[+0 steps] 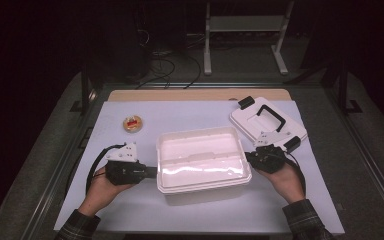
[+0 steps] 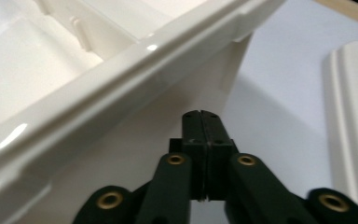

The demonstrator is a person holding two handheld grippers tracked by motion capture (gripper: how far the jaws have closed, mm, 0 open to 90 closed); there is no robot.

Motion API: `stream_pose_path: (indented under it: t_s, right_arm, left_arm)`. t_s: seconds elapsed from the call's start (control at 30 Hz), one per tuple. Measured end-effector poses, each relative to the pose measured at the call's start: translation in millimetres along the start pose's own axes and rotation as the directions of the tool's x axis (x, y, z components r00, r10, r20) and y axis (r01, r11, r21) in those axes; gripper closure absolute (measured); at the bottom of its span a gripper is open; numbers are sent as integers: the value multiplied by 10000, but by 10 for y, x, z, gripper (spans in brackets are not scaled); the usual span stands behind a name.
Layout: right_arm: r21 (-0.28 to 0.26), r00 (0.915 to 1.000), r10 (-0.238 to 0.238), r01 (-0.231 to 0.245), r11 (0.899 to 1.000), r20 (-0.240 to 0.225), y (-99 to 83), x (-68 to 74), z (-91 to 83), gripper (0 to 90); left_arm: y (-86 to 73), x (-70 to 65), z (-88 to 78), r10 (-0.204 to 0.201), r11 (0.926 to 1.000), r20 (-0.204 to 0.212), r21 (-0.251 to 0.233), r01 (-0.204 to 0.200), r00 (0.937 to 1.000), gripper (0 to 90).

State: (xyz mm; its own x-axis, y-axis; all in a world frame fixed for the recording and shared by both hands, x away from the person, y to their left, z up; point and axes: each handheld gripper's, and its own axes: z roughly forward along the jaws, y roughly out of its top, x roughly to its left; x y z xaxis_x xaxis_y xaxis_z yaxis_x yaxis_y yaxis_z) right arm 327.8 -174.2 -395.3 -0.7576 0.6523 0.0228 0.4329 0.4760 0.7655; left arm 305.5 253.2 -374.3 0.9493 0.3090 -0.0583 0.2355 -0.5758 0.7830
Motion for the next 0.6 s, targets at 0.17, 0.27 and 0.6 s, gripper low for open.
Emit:
stream_pose_path:
  t_s: [0.17, 0.27, 0.6]
  right_arm:
    - [-84, 9977, 479, -476, 9988, 486, -122, -48, -108, 655]
    - [-51, 9929, 704, -703, 9975, 959, -249, -61, -169, 517]
    - [921, 9736, 1218, -1416, 9856, 1930, -780, -6, -211, 219]
  left_arm:
    - [-32, 50, -51, -153, 9997, -318, 196, 159, 9994, 668]
    - [-45, 76, -83, -302, 9991, -614, 267, 319, 9977, 554]
    - [-38, 121, -173, -432, 9979, -1462, 423, 498, 9883, 277]
